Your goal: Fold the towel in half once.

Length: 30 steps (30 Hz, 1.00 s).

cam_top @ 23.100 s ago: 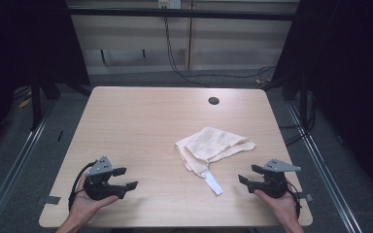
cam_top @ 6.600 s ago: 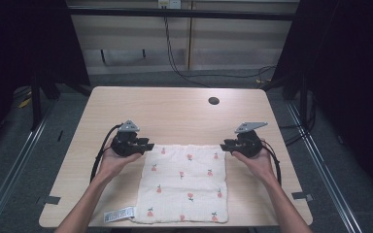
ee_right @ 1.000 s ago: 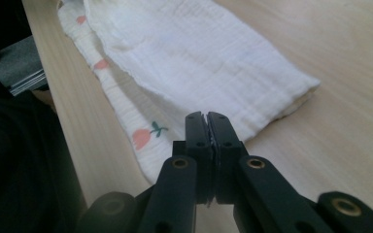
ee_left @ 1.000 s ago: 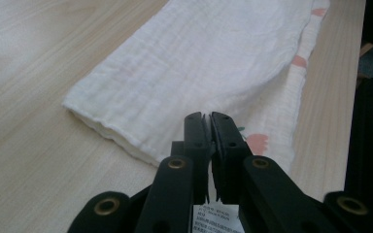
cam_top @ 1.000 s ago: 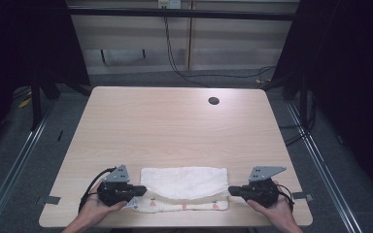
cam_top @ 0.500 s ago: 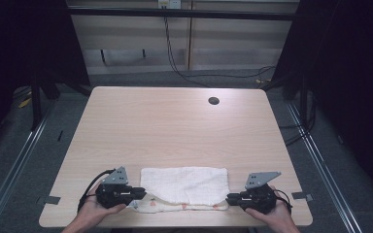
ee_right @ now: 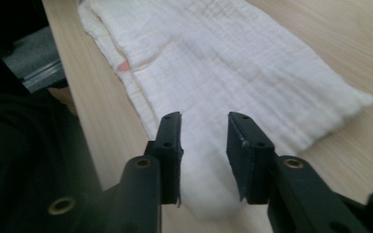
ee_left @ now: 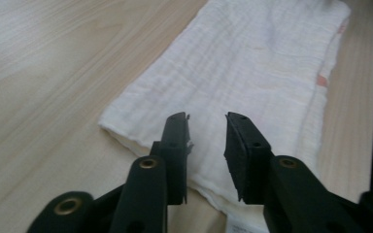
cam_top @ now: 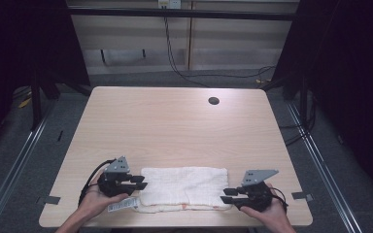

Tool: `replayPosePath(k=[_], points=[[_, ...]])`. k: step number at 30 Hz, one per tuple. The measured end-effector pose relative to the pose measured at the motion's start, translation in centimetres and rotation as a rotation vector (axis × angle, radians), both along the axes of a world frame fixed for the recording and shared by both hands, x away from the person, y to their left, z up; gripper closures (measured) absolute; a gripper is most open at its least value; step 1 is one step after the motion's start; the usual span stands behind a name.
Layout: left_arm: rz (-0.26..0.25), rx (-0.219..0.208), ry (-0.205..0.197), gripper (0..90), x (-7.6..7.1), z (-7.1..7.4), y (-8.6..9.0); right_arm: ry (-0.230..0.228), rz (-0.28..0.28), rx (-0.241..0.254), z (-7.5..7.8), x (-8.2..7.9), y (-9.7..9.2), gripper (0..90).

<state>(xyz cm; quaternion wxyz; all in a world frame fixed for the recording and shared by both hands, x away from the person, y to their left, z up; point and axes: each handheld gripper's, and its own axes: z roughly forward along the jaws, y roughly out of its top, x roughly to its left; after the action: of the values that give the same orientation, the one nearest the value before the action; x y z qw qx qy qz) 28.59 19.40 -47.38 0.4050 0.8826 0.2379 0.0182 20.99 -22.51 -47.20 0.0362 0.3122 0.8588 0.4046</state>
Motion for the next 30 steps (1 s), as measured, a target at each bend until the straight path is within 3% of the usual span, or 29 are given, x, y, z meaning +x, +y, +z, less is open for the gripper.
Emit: replayPosePath(k=[3, 7, 9, 14, 16, 19, 22, 24, 30], points=[[0.003, 0.005, 0.017, 65.9, 1.1, -0.1, -0.6, 0.000, 0.044, -0.025, -0.4, 0.7, 1.9, 63.7], [-0.004, 0.025, -0.011, 67.5, 2.2, 0.3, -1.8, 0.003, 0.103, -0.053, -0.6, 1.6, 5.0, 61.3], [-0.032, 0.015, 0.005, 71.4, 2.8, 0.1, -2.4, 0.005, 0.126, -0.064, -0.9, 2.0, 6.4, 59.5], [-0.040, 0.065, 0.007, 74.3, 2.9, -1.2, -3.2, 0.008, 0.174, -0.068, -1.6, 2.2, 8.5, 58.0], [-0.040, 0.070, 0.016, 71.1, 3.0, -1.5, -3.6, -0.011, 0.195, -0.112, -2.0, 1.7, 9.0, 60.8], [-0.034, 0.103, -0.003, 70.3, 3.0, -1.9, -4.1, -0.041, 0.192, -0.127, -2.1, 1.4, 9.0, 62.9], [-0.040, 0.112, -0.023, 75.6, 2.8, -1.9, -4.5, -0.059, 0.177, -0.141, -2.1, 1.4, 8.8, 72.1], [-0.049, 0.114, -0.014, 80.3, 2.9, -1.9, -4.6, -0.054, 0.173, -0.148, -2.0, 1.7, 8.5, 79.2], [-0.046, 0.080, 0.015, 86.2, 3.4, -2.1, -6.2, -0.028, 0.133, -0.173, -1.8, 2.1, 6.9, 83.4]])
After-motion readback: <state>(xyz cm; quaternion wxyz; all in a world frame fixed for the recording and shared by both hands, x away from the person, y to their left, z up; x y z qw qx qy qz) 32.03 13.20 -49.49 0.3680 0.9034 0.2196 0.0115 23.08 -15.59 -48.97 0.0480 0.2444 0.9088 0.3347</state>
